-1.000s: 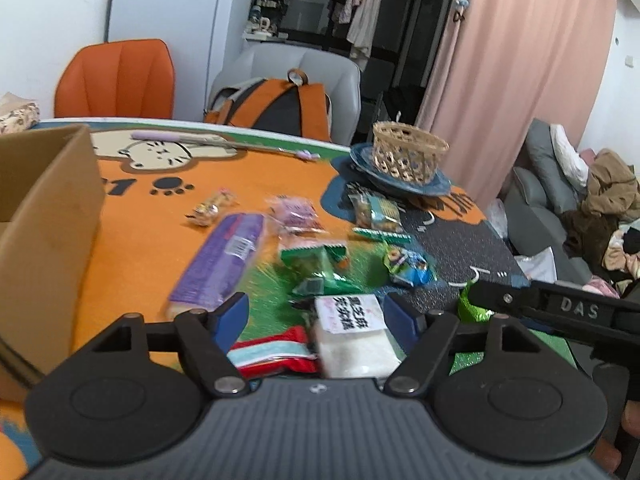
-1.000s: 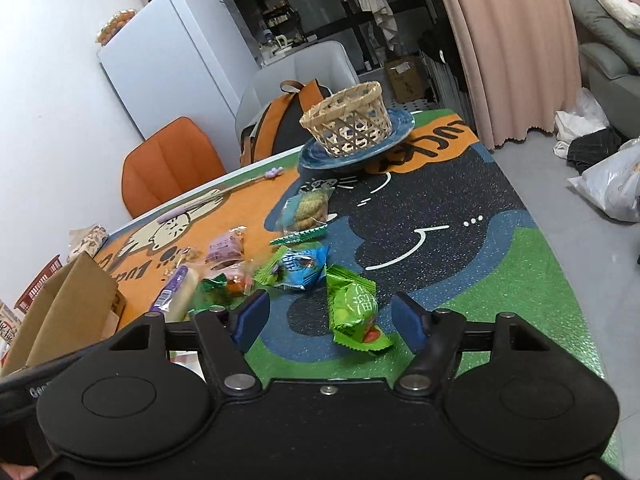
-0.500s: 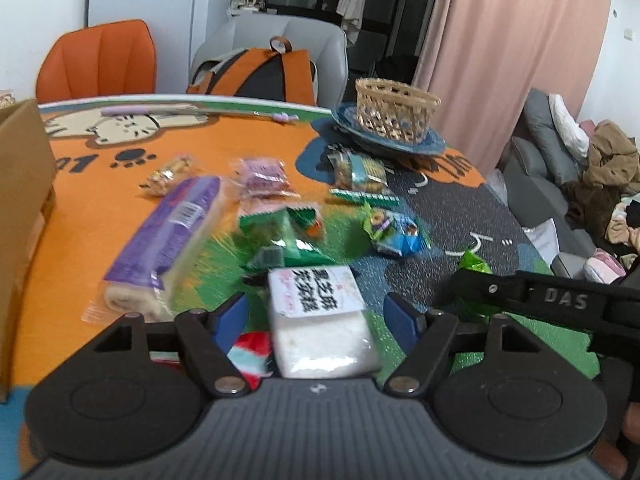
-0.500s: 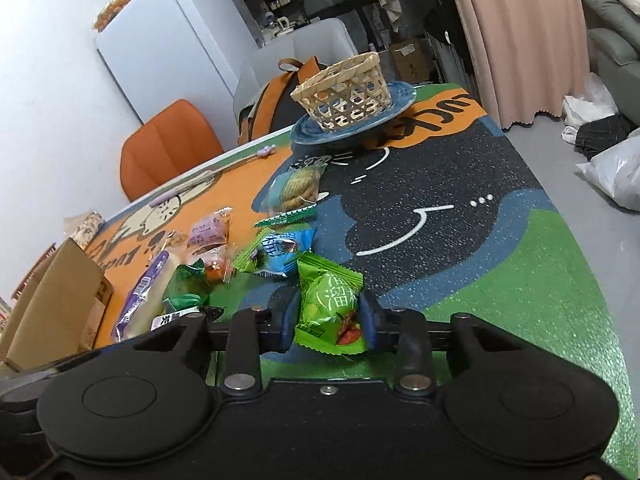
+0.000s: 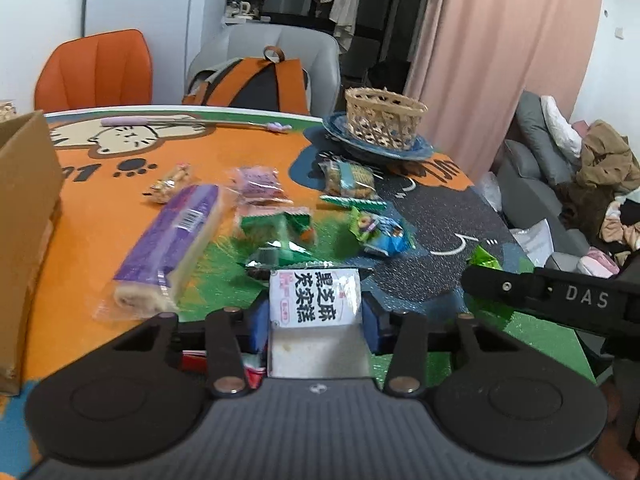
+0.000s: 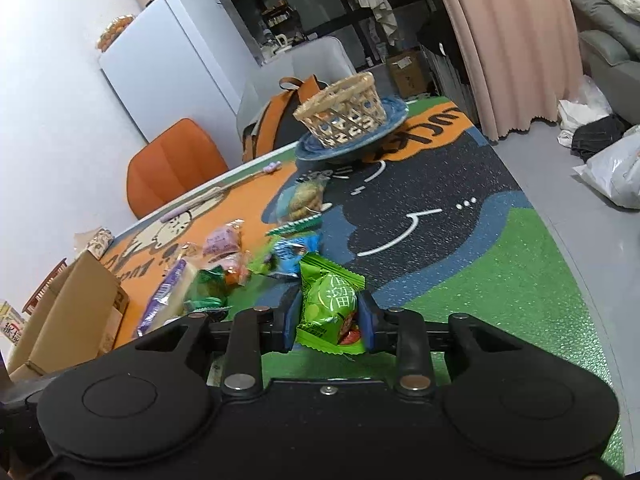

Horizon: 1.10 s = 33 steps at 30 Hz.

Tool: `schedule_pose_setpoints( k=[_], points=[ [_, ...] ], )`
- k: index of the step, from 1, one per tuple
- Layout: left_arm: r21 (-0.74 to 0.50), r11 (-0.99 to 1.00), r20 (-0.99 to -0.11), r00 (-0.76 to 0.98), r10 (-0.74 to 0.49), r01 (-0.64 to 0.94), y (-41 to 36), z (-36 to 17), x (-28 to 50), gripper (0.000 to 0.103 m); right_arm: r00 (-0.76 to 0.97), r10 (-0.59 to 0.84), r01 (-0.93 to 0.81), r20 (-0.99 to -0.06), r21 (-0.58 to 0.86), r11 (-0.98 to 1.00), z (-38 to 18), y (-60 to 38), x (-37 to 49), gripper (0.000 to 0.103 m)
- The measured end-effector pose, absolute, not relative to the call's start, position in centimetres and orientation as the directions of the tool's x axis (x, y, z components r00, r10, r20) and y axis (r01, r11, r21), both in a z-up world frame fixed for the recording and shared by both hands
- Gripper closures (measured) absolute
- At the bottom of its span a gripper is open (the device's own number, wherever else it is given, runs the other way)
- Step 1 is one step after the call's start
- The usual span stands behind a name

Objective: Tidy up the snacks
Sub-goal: 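Carry the white pack and green candy over the cardboard box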

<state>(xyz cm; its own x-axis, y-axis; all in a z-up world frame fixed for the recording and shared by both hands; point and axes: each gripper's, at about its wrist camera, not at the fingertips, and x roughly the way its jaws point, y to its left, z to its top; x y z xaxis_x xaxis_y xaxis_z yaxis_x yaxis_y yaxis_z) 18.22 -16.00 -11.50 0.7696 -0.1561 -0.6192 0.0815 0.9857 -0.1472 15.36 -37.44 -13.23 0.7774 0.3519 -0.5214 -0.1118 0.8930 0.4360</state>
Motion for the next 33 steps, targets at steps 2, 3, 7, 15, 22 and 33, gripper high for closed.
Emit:
schedule_pose_setpoints(
  k=[2,3,7,15,22,33],
  points=[
    [-0.156,0.985,-0.613,0.774,-0.154,0.073,-15.5,-11.1,17.9,0.058,0.782,0.354,-0.118,-0.513,0.435,0.893,-12.9,-37.2,15.2,0.072],
    [-0.158,0.985,-0.609,0.779,-0.151,0.068,-15.1,-10.8,17.7,0.058,0.784,0.355,-0.120,-0.510,0.436,0.892,-12.7,-37.1,15.1,0.072],
    [-0.160,0.986,-0.589,0.797,-0.134,0.048,-14.0,-9.8,17.1,0.058,0.786,0.373,-0.141,-0.494,0.444,0.885,-12.3,-36.5,14.9,0.072],
    [-0.174,0.985,-0.537,0.837,-0.107,0.015,-12.4,-7.1,15.9,0.059,0.803,0.387,-0.168,-0.454,0.451,0.877,-10.7,-35.9,13.9,0.072],
    [-0.176,0.984,-0.485,0.871,-0.075,-0.013,-11.0,-4.7,14.8,0.059,0.812,0.418,-0.220,-0.406,0.450,0.865,-8.8,-34.6,12.9,0.072],
    [-0.192,0.979,-0.430,0.903,-0.022,-0.067,-7.9,-1.8,12.8,0.059,0.801,0.476,-0.289,-0.364,0.463,0.838,-6.9,-31.9,12.4,0.072]
  ],
)
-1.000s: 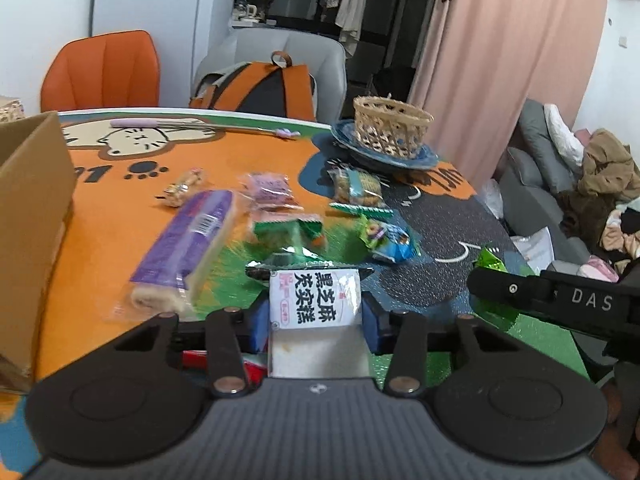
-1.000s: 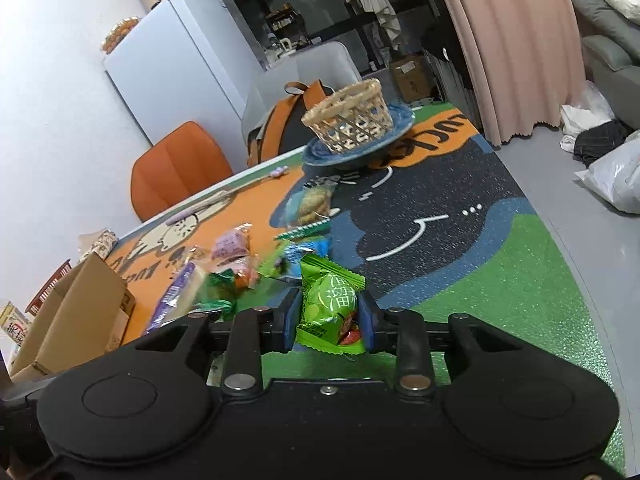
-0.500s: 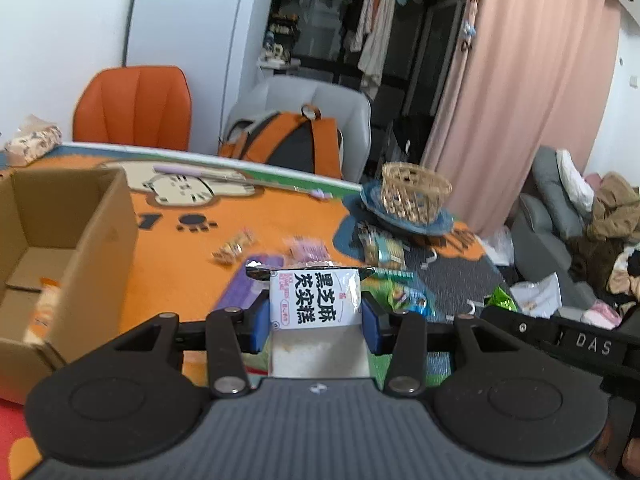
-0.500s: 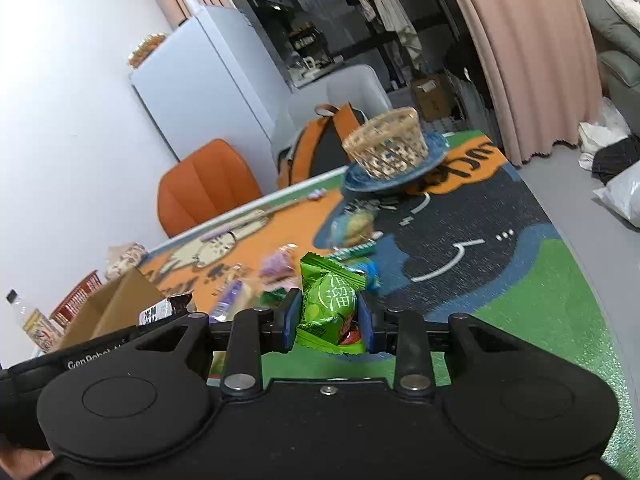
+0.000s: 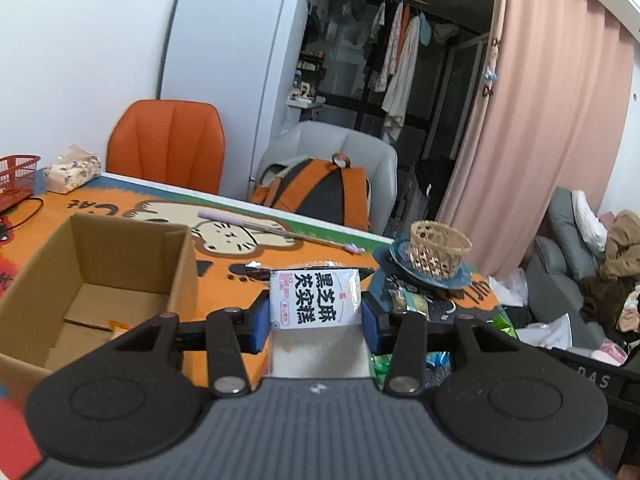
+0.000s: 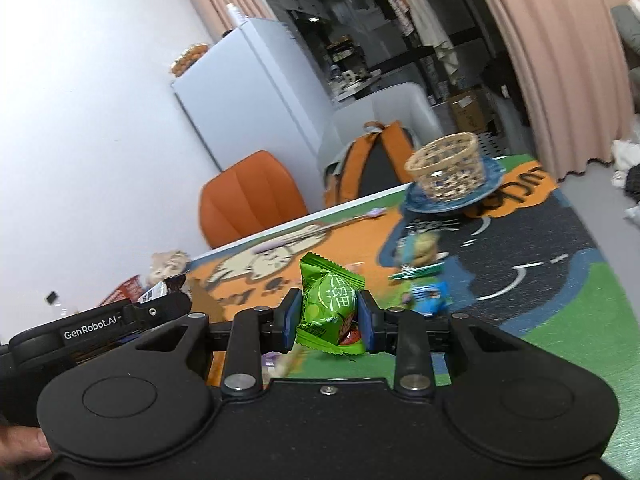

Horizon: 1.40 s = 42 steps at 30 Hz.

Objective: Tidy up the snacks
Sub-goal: 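Carry the white pack and green candy over the cardboard box, then open both grippers to release the white pack and green candy into the box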

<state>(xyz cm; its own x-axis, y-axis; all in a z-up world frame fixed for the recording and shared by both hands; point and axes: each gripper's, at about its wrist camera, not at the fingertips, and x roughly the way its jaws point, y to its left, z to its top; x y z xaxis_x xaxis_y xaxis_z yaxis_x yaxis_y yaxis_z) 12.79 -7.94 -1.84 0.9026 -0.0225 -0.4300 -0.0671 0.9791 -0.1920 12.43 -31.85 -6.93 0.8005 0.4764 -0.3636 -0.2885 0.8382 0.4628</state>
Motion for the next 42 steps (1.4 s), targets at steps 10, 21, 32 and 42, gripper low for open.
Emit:
schedule_pose_setpoints(
  k=[10,21,32,42],
  points=[
    [-0.222,0.968,-0.395,0.918,0.022,-0.119,-3.5,-0.4,11.0,0.059,0.773,0.530,-0.371,-0.349,0.429,0.824,-5.3,-26.8,12.1,0.072],
    [-0.279,0.936,-0.384,0.918,0.095,-0.213,2.1,-0.7,10.7,0.059,0.740,0.573,-0.438,-0.351,0.394,0.808,-4.3,-21.7,13.1,0.072],
    [-0.332,0.897,-0.404,0.903,0.144,-0.291,6.8,-2.1,10.6,0.059,0.701,0.599,-0.485,-0.387,0.358,0.798,-4.2,-16.6,13.9,0.072],
    [-0.372,0.871,-0.442,0.887,0.137,-0.320,9.5,-4.1,11.6,0.052,0.665,0.624,-0.537,-0.410,0.318,0.782,-3.7,-12.5,15.0,0.072]
  ],
)
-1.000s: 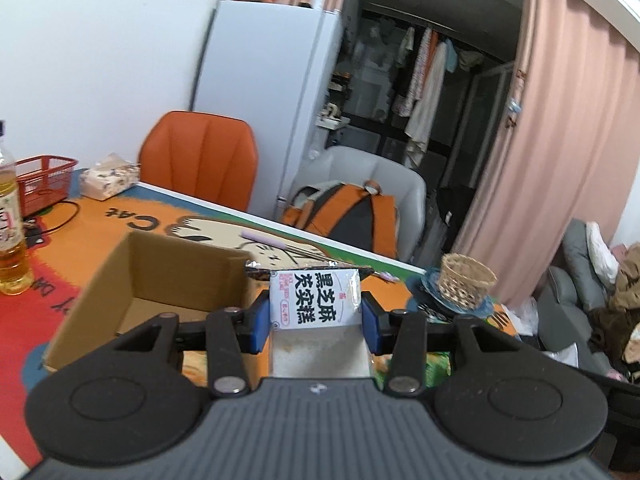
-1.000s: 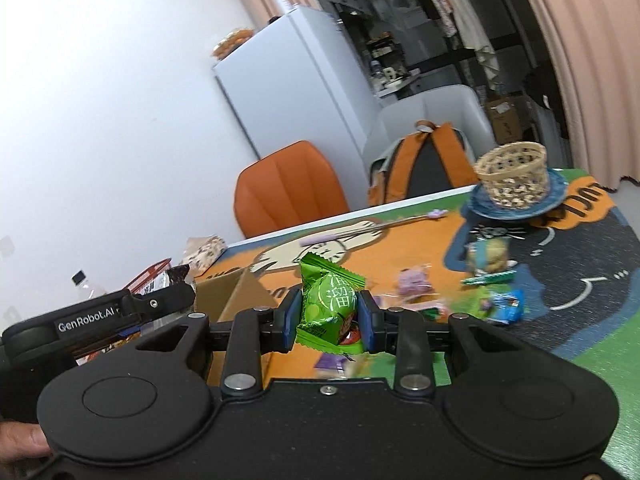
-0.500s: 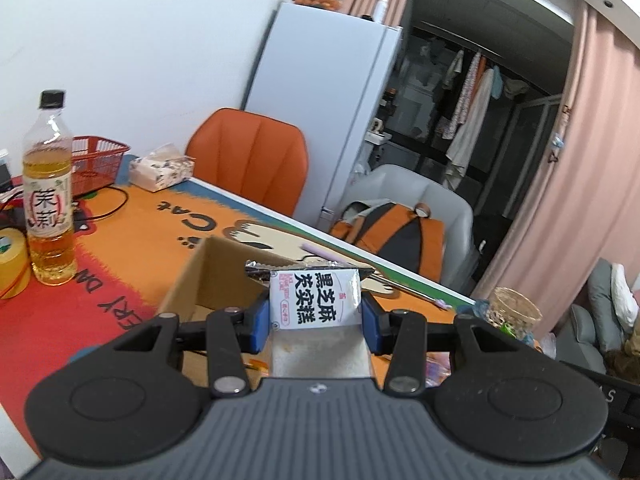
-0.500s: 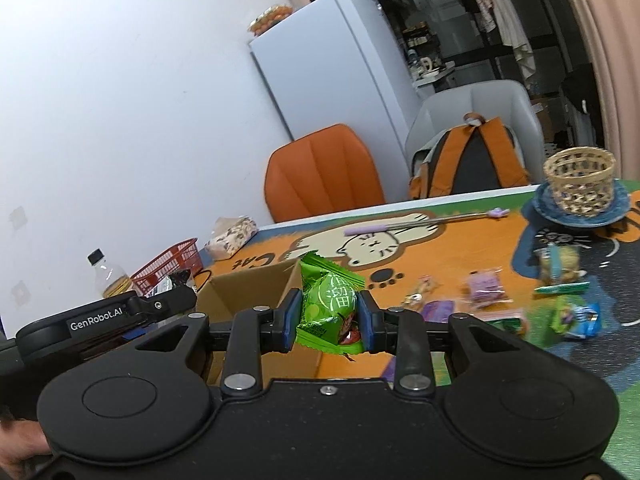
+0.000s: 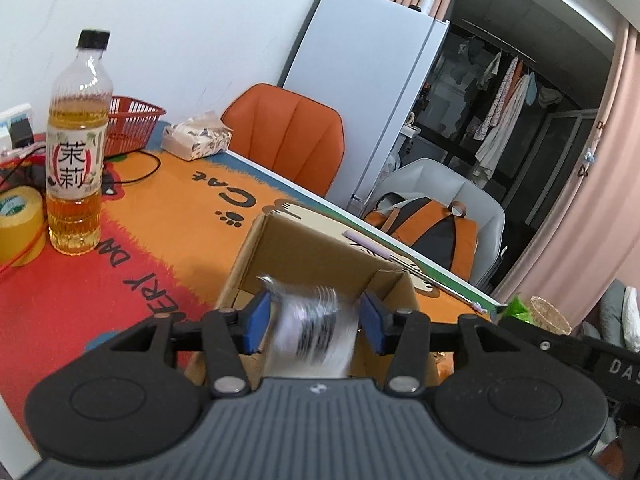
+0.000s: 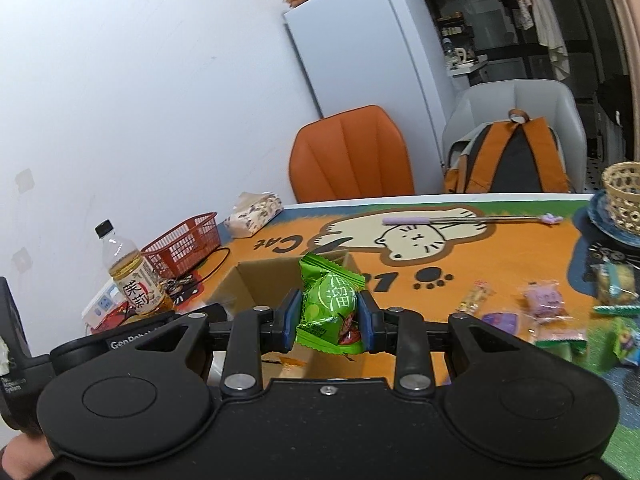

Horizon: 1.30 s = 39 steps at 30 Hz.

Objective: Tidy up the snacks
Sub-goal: 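Open both grippers to release the white pack and green candy into the box, then move both grippers back toward the remaining snacks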

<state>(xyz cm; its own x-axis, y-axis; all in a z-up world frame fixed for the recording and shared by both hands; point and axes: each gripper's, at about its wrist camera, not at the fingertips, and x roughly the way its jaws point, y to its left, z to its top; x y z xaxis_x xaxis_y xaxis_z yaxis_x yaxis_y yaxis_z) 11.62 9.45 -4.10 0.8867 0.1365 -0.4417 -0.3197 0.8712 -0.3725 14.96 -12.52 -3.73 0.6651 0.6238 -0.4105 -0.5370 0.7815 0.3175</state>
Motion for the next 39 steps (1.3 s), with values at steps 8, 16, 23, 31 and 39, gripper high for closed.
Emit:
schedule_pose_setpoints(
  k=[8,16,23,31,39],
  points=[
    [-0.383,0.856,-0.439,0.884,0.162,-0.347,10.6,-4.3,10.6,0.043,0.621,0.651,-0.579,-0.436,0.305,0.756,-4.1,-9.2,15.4,0.072],
    [-0.385,0.862,-0.438,0.887,0.145,-0.331,10.6,-3.9,9.9,0.040,0.624,0.653,-0.584,-0.429,0.298,0.755,-3.8,-8.4,14.8,0.061],
    [-0.389,0.861,-0.446,0.884,0.136,-0.329,9.9,-3.9,9.8,0.033,0.641,0.614,-0.534,-0.460,0.307,0.788,-4.1,-10.8,14.6,0.061],
    [-0.355,0.889,-0.443,0.889,0.111,-0.288,7.3,-3.4,9.8,0.022,0.673,0.556,-0.450,-0.489,0.326,0.831,-5.2,-14.7,14.3,0.043],
    [-0.332,0.910,-0.445,0.892,0.080,-0.247,4.3,-3.1,10.4,0.021,0.742,0.463,-0.338,-0.484,0.325,0.883,-5.5,-19.7,14.2,0.022]
  ],
)
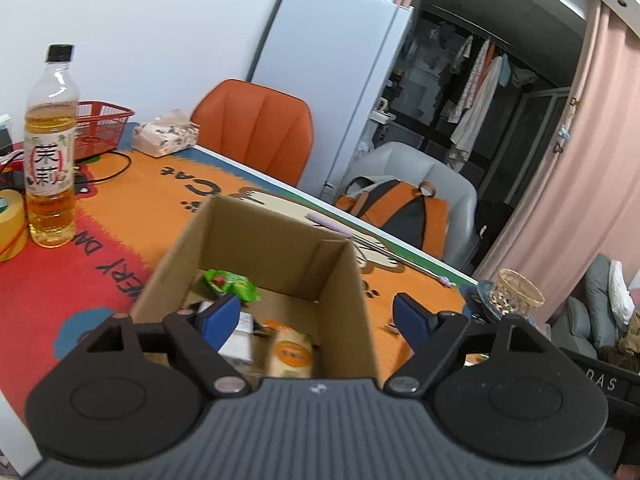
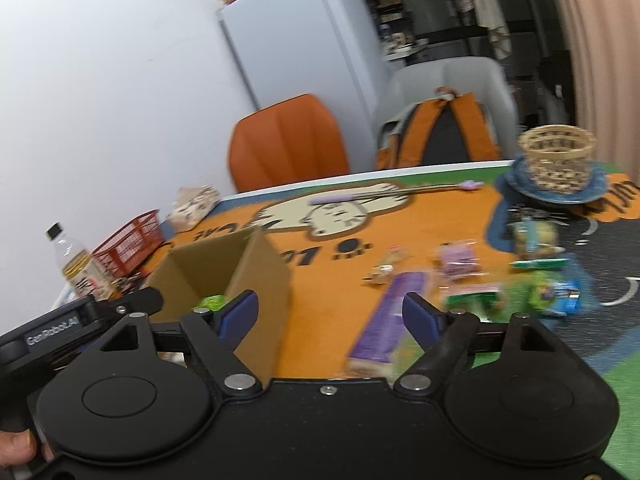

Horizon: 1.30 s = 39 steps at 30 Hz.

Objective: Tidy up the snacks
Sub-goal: 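Move both grippers back toward the remaining snacks, then lower left gripper onto the purple bar pack while right approaches the blue snack bag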

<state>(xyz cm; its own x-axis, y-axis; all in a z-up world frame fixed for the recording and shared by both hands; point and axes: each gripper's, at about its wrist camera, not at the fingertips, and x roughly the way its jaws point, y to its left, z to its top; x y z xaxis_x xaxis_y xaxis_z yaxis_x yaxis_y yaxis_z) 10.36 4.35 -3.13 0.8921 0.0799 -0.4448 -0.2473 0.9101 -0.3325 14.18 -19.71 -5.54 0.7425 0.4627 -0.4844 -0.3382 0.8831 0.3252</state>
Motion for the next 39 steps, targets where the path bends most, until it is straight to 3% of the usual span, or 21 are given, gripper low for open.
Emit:
schedule_pose_setpoints(
  k=[8,22,29,35,39],
  points=[
    [-0.296,0.938,-0.440,0.897,0.032,-0.178,0.5,-2.7,11.5,0.020,0.794,0.387,-0.237,-0.469,0.348,0.907,-6.0,-24.8,14.1,0.011],
    [-0.242,0.967,-0.450,0.892,-0.034,-0.085,-4.9,-3.4,13.4,0.020,0.806,0.356,-0.186,-0.473,0.368,0.911,-7.6,-29.6,14.4,0.012],
    [-0.224,0.973,-0.472,0.880,-0.053,-0.062,-6.8,-4.7,14.9,0.024,0.784,0.371,-0.194,-0.497,0.372,0.908,-8.9,-30.1,15.1,0.022],
    [-0.224,0.973,-0.505,0.860,-0.069,-0.053,-8.0,-6.2,16.5,0.041,0.750,0.404,-0.204,-0.524,0.398,0.894,-10.4,-30.0,16.3,0.039],
    [-0.214,0.975,-0.531,0.845,-0.070,-0.054,-8.5,-7.2,17.7,0.042,0.738,0.414,-0.202,-0.533,0.411,0.889,-11.2,-30.2,17.0,0.042]
  ],
)
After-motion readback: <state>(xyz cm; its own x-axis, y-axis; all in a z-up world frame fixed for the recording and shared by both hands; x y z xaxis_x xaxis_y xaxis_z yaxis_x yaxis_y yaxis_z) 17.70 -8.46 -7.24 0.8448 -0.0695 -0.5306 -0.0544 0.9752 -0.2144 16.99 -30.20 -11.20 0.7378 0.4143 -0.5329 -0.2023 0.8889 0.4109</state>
